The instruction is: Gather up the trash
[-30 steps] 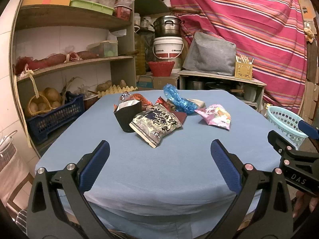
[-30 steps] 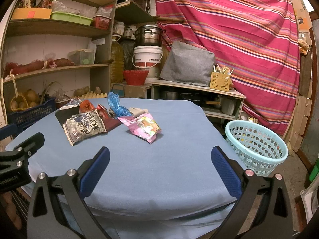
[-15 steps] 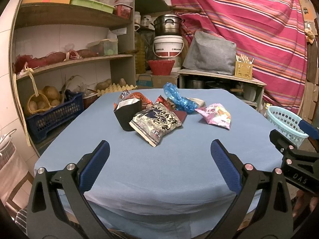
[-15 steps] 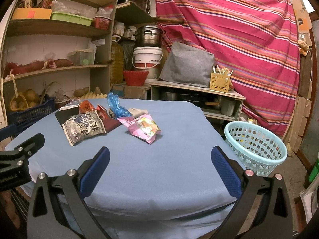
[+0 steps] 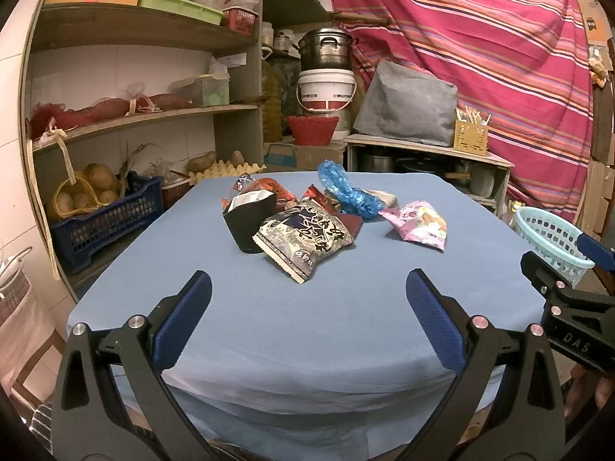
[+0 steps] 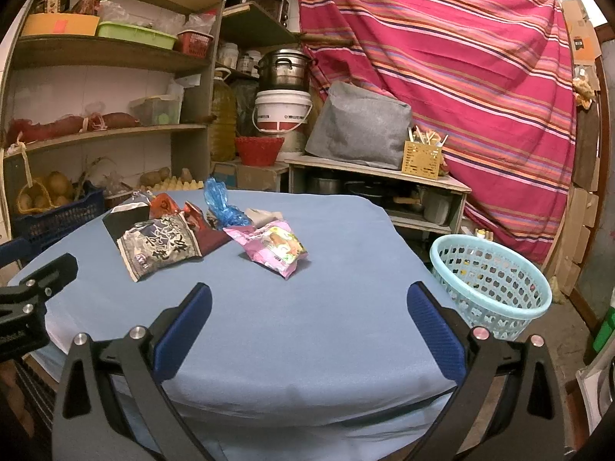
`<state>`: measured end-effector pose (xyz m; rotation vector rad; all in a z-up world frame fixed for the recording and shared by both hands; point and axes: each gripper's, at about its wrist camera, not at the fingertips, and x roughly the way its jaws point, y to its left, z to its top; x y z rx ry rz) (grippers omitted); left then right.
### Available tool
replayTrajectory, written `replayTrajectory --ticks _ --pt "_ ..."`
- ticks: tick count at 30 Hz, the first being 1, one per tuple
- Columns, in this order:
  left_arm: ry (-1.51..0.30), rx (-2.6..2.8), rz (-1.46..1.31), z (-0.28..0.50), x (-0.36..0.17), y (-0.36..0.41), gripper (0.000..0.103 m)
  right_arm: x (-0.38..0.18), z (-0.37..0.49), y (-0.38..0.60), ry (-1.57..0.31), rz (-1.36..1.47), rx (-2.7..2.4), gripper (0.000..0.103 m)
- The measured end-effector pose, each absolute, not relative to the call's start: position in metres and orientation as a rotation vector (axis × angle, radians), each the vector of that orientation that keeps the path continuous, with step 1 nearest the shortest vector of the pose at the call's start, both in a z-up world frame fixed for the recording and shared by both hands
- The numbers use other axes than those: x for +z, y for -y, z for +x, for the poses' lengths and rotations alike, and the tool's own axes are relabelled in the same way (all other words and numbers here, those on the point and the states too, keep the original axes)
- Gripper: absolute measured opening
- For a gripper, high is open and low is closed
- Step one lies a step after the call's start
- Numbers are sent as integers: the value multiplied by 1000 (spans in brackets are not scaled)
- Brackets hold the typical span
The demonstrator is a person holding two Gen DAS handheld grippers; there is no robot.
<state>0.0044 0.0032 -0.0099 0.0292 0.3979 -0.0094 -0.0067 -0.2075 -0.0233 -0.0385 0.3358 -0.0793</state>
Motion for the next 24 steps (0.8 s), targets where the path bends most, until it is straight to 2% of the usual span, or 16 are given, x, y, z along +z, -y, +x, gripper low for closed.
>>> replayTrajectory --ticks 24 --pt "-401 -9 25 5 -9 -4 98 -24 -5 208 -338 -40 -82 99"
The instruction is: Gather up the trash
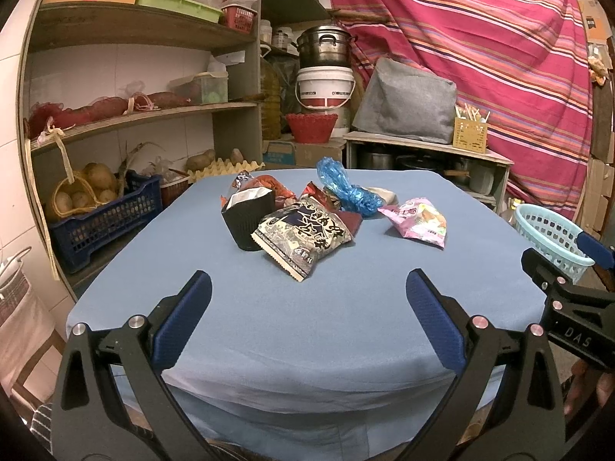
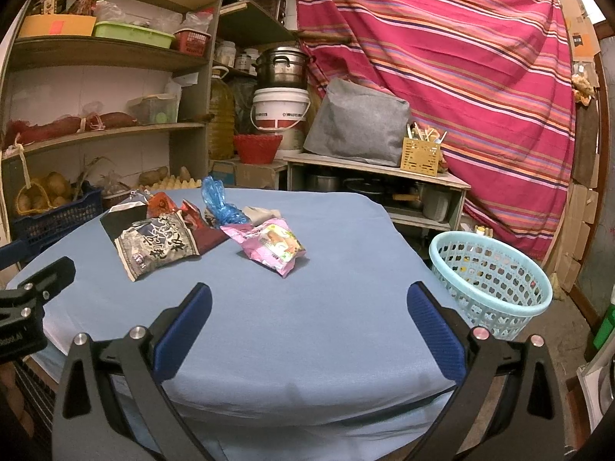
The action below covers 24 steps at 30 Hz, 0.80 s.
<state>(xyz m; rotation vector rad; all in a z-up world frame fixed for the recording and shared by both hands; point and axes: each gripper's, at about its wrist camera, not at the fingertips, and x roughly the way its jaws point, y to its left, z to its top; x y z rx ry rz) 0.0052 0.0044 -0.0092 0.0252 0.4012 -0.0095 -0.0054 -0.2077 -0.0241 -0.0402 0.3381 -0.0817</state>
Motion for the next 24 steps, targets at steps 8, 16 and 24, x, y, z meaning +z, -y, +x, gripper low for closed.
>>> replayTrajectory --ticks 8,16,24 --pt "-407 -13 21 5 -11 -6 98 -27 -4 213 -344 -37 -89 99" --pt "-426 1 4 12 -12 -9 98 -22 7 220 -363 -11 -112 99" --pt "-431 26 -1 33 0 -22 98 -11 33 216 -380 1 -105 99"
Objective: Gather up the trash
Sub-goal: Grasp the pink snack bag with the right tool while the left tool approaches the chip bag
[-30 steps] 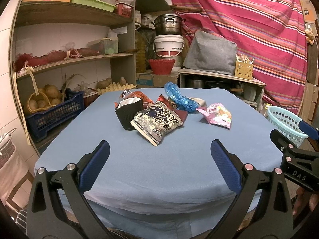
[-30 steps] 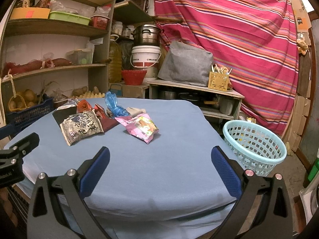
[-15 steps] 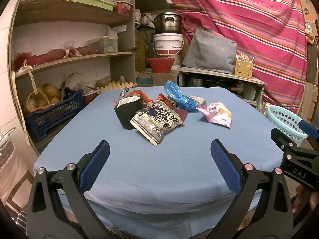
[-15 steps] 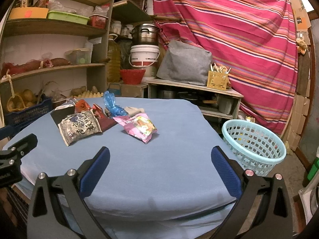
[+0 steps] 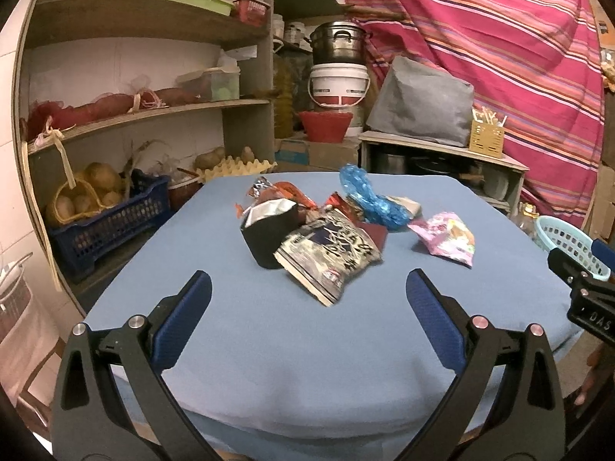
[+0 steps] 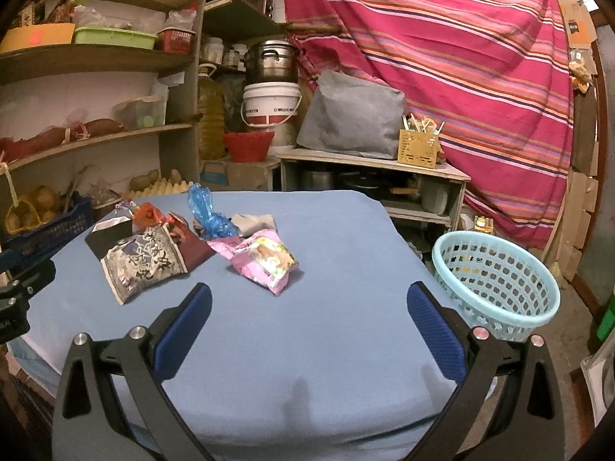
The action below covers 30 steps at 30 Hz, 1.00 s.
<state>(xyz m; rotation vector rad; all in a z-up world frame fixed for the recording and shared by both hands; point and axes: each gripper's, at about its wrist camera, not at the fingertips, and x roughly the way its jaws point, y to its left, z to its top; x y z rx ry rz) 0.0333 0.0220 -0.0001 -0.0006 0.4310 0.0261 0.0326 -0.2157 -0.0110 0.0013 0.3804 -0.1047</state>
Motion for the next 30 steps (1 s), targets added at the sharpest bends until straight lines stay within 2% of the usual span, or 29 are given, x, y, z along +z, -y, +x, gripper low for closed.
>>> replayTrajectory --ticks 30 --pt "-558 129 -157 175 31 -126 98 19 196 194 -471 -42 21 99"
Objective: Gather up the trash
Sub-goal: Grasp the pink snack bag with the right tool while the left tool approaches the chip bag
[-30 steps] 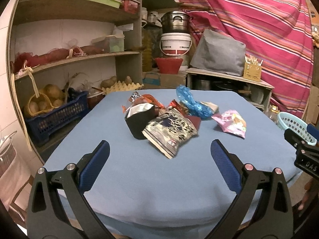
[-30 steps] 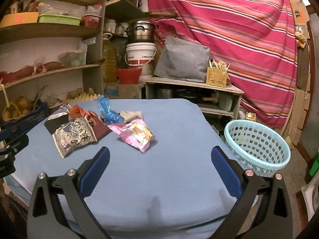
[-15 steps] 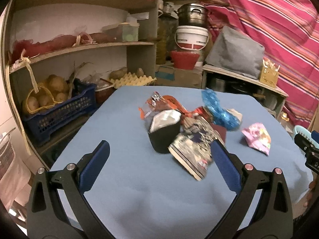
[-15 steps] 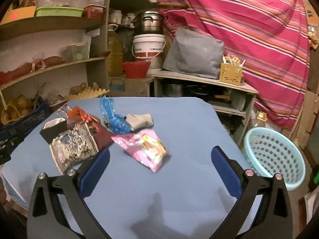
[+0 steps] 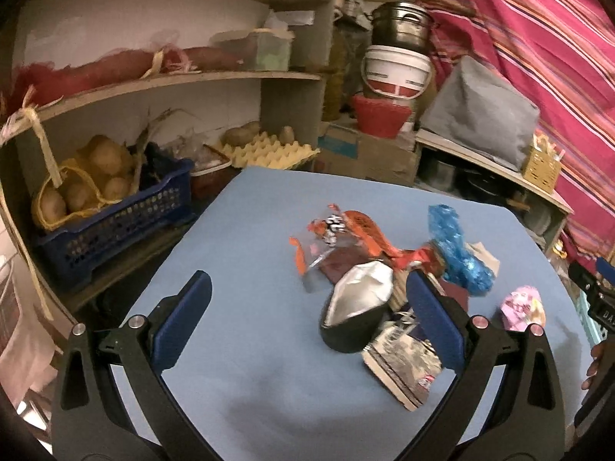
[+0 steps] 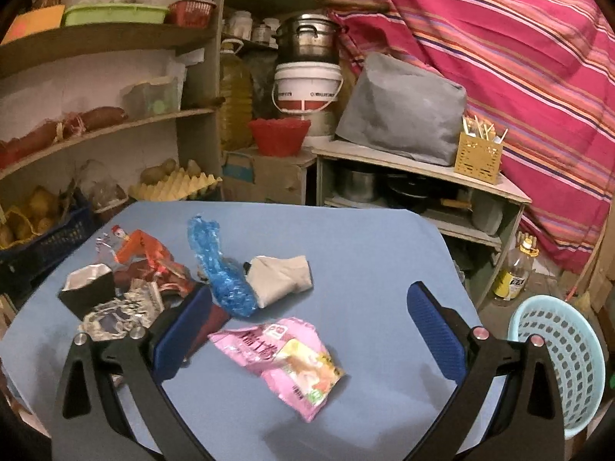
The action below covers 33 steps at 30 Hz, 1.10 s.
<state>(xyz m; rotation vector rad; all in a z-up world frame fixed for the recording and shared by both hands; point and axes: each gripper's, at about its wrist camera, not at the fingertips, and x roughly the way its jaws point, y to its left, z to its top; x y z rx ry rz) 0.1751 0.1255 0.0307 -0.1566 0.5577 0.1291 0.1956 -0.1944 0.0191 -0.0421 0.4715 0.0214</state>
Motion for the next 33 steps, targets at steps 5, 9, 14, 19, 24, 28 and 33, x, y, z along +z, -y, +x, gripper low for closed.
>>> replayTrajectory --ticks 5,9,14,19,24,28,33 --pt "-583 151 -161 184 24 -134 98 0 206 205 -511 -13 1 99" --pt "-577 167 -150 184 22 -132 98 -7 211 208 -537 -4 -1 99" --pt "-540 216 -92 184 25 -126 98 -8 212 211 -530 -13 -23 99" --pt "-523 203 -103 184 28 -126 98 -9 214 213 -530 -14 -29 99" --pt "-532 197 -106 186 27 -127 98 -7 218 219 -515 2 -29 99" --pt "-565 181 -106 188 23 -126 98 -9 223 222 -528 31 -6 99" --pt "-592 176 -86 191 17 -121 98 -21 233 216 -581 23 -12 99"
